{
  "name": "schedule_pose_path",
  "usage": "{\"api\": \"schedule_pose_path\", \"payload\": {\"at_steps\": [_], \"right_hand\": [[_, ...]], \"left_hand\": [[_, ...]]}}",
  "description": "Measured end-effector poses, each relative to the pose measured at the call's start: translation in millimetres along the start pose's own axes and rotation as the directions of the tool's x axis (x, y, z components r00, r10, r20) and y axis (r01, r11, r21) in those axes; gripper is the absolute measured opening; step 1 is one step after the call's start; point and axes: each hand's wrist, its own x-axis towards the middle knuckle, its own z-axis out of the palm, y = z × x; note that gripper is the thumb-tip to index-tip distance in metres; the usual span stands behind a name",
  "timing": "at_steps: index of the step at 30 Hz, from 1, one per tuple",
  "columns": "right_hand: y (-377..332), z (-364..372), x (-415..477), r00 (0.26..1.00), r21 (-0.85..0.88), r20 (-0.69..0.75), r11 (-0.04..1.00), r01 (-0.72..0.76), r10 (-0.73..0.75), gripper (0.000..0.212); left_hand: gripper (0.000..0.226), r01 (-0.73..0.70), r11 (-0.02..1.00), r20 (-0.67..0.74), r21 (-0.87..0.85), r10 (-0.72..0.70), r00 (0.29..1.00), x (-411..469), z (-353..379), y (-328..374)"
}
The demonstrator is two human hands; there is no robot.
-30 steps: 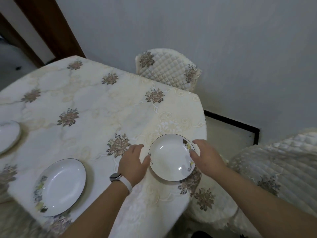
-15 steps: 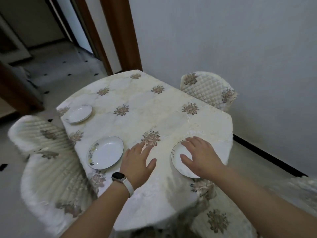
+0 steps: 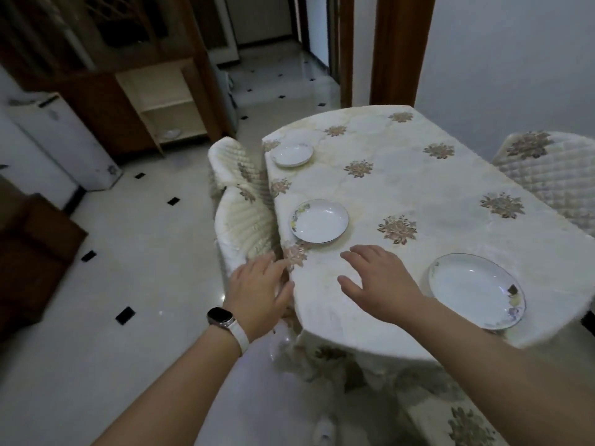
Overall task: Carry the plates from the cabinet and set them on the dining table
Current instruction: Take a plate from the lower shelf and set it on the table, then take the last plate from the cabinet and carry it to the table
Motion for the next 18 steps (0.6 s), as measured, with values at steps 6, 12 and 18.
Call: {"api": "schedule_pose_path", "payload": {"at_steps": [6, 12, 18], "right_hand": [[-82, 24, 34, 0.988, 0.031, -0.006, 0.988, 0.152, -0.152, 0.053], [-179, 62, 84, 0.973, -0.023, 0.032, 0.974, 0.227, -0.227, 0.049], [-307, 98, 147, 0.962, -0.059, 0.021, 0.96, 0.274, -0.273, 0.051]], "left_hand": [[0.05, 0.119, 0.992, -0.019, 0.043, -0.118, 0.993, -34, -17, -79], [0.058, 0.213, 0.977, 0.006, -0.015, -0.213, 0.977, -60, -22, -180], [0.061, 0.291, 0.953, -0.033, -0.078, -0.295, 0.955, -85, -42, -320]]}}
